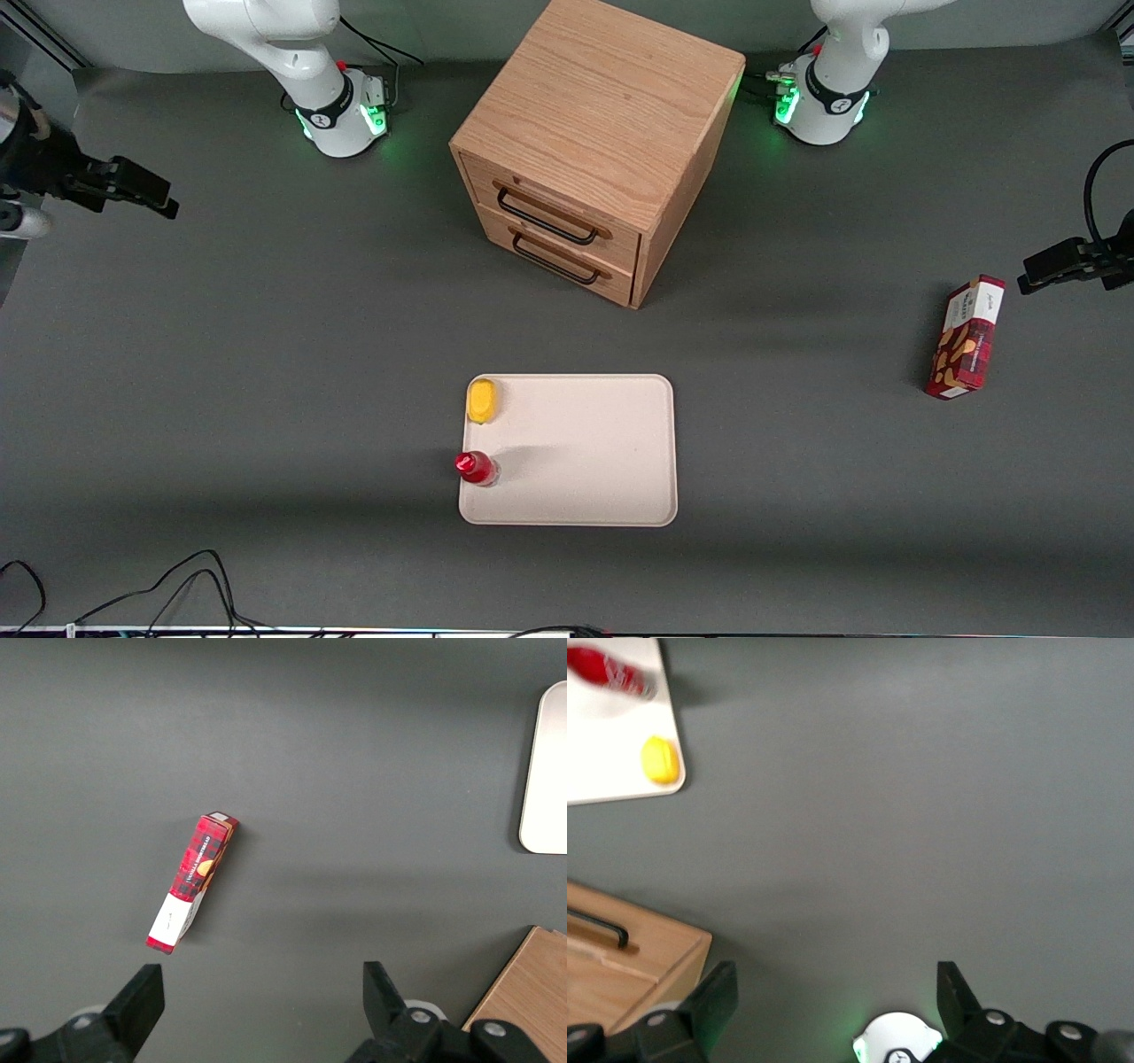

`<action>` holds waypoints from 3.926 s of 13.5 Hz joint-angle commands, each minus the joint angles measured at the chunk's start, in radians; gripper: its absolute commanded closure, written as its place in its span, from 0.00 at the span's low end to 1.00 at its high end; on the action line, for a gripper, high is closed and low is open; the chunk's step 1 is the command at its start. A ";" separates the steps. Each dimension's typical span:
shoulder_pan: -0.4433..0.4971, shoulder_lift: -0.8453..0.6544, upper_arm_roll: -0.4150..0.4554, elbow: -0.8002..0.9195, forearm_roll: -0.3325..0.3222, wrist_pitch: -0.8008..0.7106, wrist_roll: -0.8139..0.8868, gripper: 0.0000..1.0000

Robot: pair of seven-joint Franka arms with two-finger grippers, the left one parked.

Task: Open upper drawer

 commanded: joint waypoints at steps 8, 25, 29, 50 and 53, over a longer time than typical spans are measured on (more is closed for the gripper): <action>0.002 0.063 0.218 0.024 0.238 -0.058 -0.102 0.00; 0.010 0.422 0.565 -0.031 0.237 0.348 -0.444 0.00; 0.038 0.439 0.565 -0.108 0.238 0.466 -0.441 0.00; 0.028 0.600 0.568 -0.079 0.162 0.629 -0.354 0.00; 0.027 0.604 0.531 -0.056 0.162 0.611 -0.360 0.00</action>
